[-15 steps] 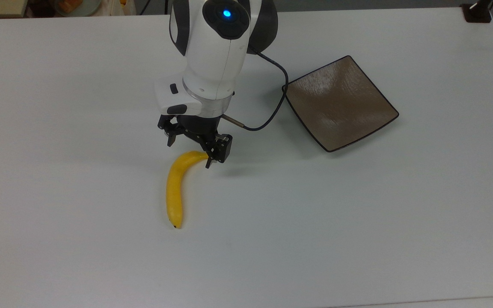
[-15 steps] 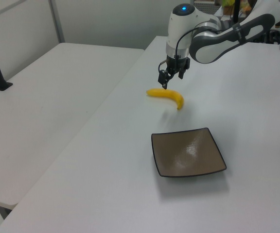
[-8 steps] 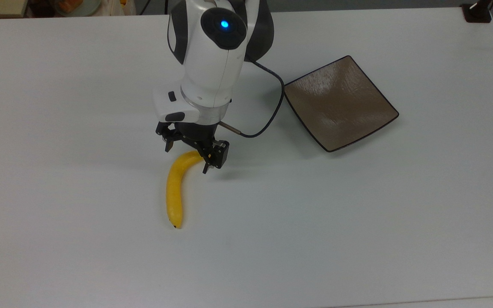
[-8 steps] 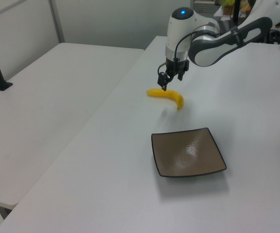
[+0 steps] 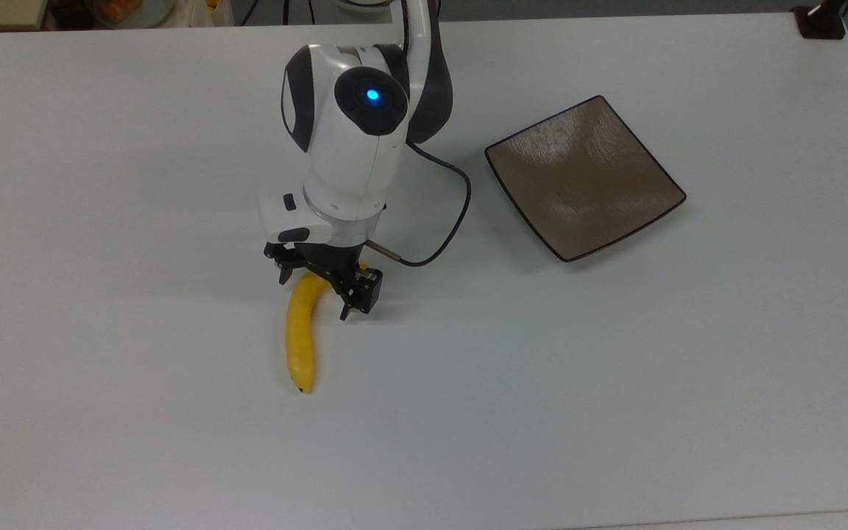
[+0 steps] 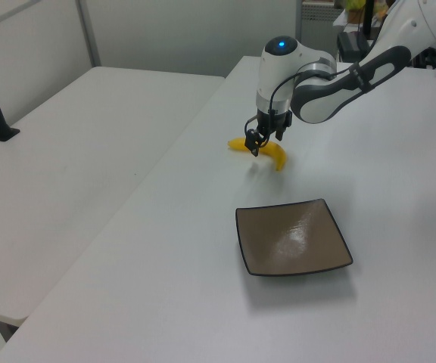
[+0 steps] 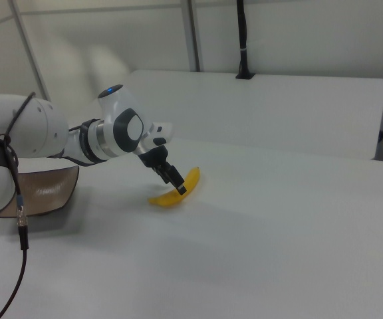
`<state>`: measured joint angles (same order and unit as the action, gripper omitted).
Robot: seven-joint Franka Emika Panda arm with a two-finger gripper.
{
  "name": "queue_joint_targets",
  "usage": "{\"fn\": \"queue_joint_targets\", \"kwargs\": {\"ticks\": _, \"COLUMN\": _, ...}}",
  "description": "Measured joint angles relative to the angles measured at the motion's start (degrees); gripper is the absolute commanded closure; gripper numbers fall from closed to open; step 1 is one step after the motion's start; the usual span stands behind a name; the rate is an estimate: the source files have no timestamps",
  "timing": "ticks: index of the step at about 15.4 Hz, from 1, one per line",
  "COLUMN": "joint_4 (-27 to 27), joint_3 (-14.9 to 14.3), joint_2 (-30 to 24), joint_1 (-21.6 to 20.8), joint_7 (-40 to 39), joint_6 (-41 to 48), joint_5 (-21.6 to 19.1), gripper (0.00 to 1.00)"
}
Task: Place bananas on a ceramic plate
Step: 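Lower the gripper and close it on the banana's stem end, then lift the banana and carry it over the brown square plate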
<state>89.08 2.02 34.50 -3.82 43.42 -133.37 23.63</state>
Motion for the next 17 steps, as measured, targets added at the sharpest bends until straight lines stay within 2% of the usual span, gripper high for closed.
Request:
{"fn": "queue_joint_targets", "kwargs": {"ticks": 2, "joint_4": -0.1, "joint_3": 0.0, "joint_2": 0.1, "joint_1": 0.3, "joint_7": 0.8, "joint_6": -0.1, "joint_5": 0.0, "gripper": 0.42}}
{"fn": "queue_joint_targets", "kwargs": {"ticks": 3, "joint_4": -0.1, "joint_3": 0.0, "joint_2": 0.1, "joint_1": 0.4, "joint_7": 1.0, "joint_6": -0.1, "joint_5": 0.0, "gripper": 0.6}}
{"fn": "queue_joint_targets", "kwargs": {"ticks": 4, "joint_4": -0.2, "joint_3": 0.0, "joint_2": 0.1, "joint_1": 0.5, "joint_7": 1.0, "joint_6": -0.1, "joint_5": 0.0, "gripper": 0.64}}
{"fn": "queue_joint_targets", "kwargs": {"ticks": 5, "joint_4": -0.2, "joint_3": 0.0, "joint_2": 0.2, "joint_1": 0.6, "joint_7": 1.1, "joint_6": -0.1, "joint_5": 0.0, "gripper": 0.75}}
{"fn": "queue_joint_targets", "kwargs": {"ticks": 7, "joint_4": -0.2, "joint_3": 0.0, "joint_2": 0.2, "joint_1": 0.7, "joint_7": 1.1, "joint_6": -0.1, "joint_5": 0.0, "gripper": 0.76}}
{"fn": "queue_joint_targets", "kwargs": {"ticks": 10, "joint_4": -0.3, "joint_3": 0.0, "joint_2": 0.2, "joint_1": 0.9, "joint_7": 1.1, "joint_6": -0.1, "joint_5": 0.0, "gripper": 0.84}}
{"fn": "queue_joint_targets", "kwargs": {"ticks": 17, "joint_4": -0.3, "joint_3": 0.0, "joint_2": 0.2, "joint_1": 1.0, "joint_7": 0.7, "joint_6": -0.1, "joint_5": 0.3, "gripper": 0.84}}
